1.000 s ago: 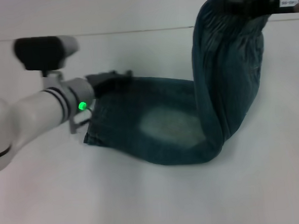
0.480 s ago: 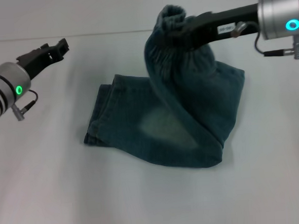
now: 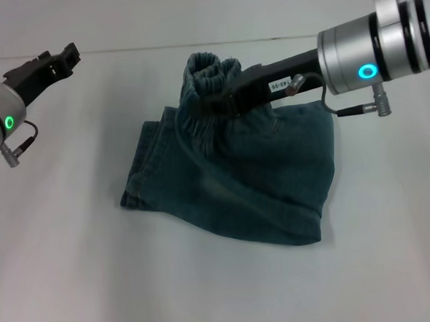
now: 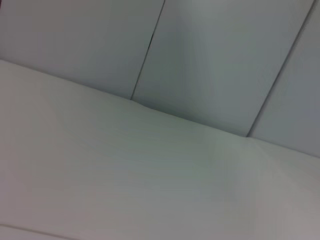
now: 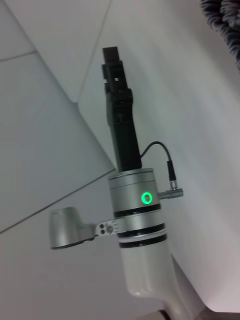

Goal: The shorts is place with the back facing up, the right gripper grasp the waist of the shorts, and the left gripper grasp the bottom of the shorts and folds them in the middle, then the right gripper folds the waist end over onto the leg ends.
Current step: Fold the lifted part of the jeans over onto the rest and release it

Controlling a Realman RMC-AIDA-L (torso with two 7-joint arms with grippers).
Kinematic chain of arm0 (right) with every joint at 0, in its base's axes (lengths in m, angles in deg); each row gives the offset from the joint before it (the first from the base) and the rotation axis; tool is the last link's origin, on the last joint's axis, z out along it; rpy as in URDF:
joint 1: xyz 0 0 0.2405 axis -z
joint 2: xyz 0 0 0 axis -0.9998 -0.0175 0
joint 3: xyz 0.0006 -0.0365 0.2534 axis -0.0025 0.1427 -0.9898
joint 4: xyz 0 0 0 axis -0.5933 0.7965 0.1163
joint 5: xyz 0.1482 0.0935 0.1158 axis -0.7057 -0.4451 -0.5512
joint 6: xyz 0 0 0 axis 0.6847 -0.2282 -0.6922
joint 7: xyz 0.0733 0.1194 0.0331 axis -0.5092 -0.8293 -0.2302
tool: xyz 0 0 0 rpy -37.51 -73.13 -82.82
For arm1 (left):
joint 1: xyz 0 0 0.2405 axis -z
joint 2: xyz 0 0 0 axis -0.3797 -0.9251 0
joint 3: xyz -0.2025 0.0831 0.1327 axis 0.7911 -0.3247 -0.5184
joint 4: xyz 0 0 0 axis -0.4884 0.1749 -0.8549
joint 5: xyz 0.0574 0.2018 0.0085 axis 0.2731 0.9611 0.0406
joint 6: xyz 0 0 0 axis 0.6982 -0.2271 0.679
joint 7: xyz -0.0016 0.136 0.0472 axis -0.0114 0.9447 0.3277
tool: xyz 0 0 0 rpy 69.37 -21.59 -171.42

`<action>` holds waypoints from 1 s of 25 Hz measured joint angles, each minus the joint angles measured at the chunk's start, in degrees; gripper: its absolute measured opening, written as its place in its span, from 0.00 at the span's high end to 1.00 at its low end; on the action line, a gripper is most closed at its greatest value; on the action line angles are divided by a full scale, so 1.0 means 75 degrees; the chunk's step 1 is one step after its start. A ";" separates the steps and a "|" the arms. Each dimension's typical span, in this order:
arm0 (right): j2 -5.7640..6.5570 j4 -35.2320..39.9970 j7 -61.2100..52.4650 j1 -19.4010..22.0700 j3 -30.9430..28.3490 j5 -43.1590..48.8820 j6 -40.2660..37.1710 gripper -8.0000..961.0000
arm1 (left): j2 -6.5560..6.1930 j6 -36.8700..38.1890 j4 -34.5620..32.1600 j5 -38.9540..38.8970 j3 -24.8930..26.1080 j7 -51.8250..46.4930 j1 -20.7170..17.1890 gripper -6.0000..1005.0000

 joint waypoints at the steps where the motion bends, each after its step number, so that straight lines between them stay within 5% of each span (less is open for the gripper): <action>1: 0.0003 -0.0115 0.0021 -0.0052 0.0046 0.0005 0.0054 0.88 | 0.0000 0.0008 -0.0002 0.0015 -0.0009 0.0009 -0.0001 0.50; 25: 0.0032 -0.1239 0.0191 -0.1008 0.0475 0.0322 0.0535 0.87 | 0.0000 0.0030 0.0019 0.0006 0.0003 0.0201 0.0045 0.50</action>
